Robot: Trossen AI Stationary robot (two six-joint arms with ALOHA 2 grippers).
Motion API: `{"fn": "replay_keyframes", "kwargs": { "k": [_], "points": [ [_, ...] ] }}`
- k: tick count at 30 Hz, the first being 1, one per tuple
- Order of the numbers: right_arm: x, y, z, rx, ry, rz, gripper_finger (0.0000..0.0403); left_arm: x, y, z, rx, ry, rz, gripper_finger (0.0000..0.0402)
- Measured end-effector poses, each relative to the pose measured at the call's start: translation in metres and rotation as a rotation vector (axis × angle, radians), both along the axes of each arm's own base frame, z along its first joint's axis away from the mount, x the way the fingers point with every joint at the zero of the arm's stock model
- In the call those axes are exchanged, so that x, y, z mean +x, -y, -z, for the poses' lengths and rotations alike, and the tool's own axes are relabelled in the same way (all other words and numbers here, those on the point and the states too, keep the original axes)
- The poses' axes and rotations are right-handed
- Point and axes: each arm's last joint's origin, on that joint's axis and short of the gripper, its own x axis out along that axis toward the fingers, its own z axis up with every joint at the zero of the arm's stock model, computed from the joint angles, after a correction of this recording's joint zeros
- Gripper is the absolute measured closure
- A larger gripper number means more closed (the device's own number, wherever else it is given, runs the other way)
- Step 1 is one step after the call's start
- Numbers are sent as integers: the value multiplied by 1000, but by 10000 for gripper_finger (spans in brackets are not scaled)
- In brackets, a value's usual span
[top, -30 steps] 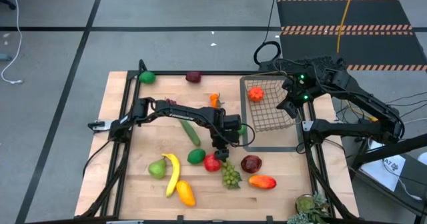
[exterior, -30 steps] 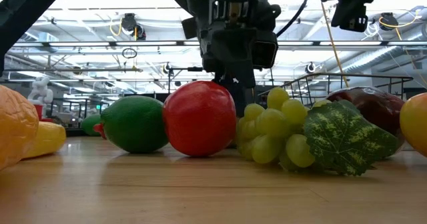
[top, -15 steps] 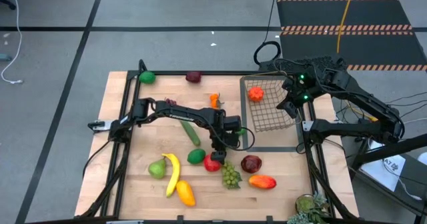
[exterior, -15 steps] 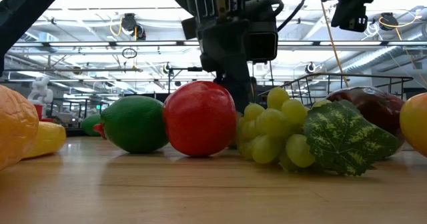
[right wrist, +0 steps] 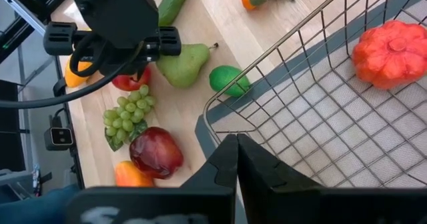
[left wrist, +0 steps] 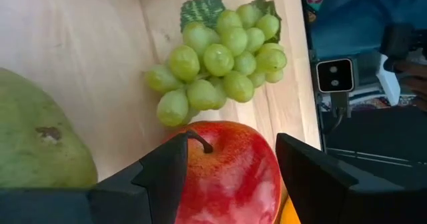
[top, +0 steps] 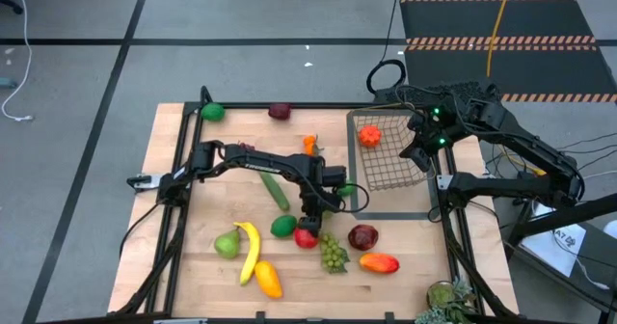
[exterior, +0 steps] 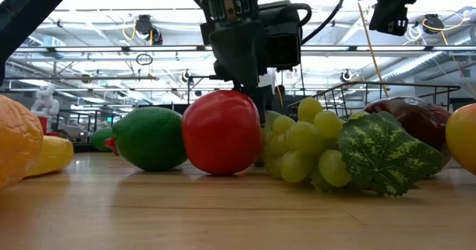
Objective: Build produce basket
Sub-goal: Put the light red apple into the wire basket
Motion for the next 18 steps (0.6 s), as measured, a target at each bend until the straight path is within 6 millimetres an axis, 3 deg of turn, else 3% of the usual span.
{"fn": "replay_keyframes", "kwargs": {
  "k": [18],
  "points": [
    [0,0,0,-35,4,-41,403,-4,14,0,-30,-165,-93,172]
  ]
}}
